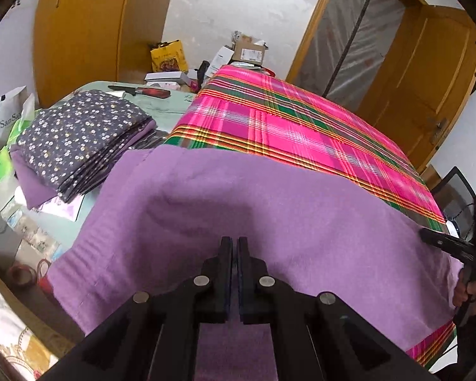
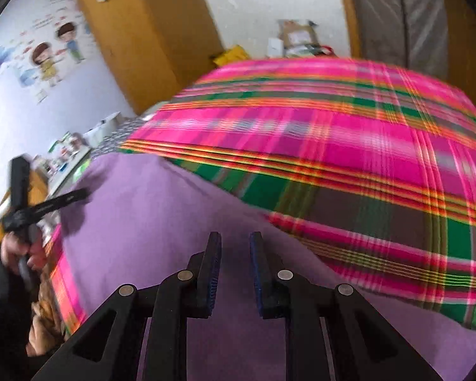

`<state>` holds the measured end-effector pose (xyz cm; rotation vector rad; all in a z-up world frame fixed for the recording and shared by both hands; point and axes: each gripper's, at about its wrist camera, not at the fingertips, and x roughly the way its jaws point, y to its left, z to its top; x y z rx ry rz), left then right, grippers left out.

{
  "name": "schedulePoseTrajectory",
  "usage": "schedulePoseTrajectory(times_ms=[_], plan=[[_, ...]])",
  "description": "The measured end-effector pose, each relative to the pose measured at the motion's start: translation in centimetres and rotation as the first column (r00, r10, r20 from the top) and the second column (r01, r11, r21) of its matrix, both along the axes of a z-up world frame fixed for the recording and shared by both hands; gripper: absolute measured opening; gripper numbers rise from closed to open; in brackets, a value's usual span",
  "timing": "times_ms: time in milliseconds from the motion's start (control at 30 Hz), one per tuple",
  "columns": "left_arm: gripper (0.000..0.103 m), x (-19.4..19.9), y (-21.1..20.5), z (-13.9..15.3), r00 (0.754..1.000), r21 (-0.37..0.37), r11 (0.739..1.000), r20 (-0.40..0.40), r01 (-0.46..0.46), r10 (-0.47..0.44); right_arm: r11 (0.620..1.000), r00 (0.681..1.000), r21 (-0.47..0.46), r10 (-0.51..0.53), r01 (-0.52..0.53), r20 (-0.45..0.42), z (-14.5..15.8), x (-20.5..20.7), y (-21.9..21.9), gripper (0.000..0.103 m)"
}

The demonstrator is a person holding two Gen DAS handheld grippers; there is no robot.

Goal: Fold clothes

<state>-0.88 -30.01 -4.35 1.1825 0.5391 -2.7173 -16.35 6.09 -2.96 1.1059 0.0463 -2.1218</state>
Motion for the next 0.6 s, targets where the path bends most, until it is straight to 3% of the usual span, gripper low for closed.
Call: schedulePoseTrajectory(times_ms=[100, 300, 400, 467, 600], plan=[[0.001, 1.0, 0.0, 0.1, 1.000, 0.002, 1.000, 0.002, -0.011, 0.011, 0.999, 0.999, 0.012, -0.046, 0.045, 0.029, -0.4, -1.1, 0.2, 0.017], [0.001, 1.7, 0.5, 0.5, 1.000, 0.013, 1.000, -0.012, -0.011, 0.011, 0.999, 0.999, -0.037, -0.038, 0.038, -0.013, 1.4, 0.5, 1.9, 0.018], [0.001, 1.5, 1.3, 0.7, 1.000, 0.019, 1.000, -0.019, 0.007, -0.006, 0.996, 0.996, -0.034, -0.084, 0.084, 0.002, 1.0, 0.6, 3.9, 0.018], [0.001, 1.4, 1.8, 0.8, 1.000, 0.022, 0.999, -0.021, 0.023, -0.022, 0.989, 0.989, 0.017, -0.145, 0.145, 0.024, -0.1, 0.2, 5.4, 0.018], [0.001, 1.2, 3.2, 1.0, 0.998, 0.030, 0.998, -0.023, 0.056, -0.055, 0.977, 0.976, -0.004, -0.214, 0.214, 0.033, -0.2, 0.5, 8.2, 0.019]])
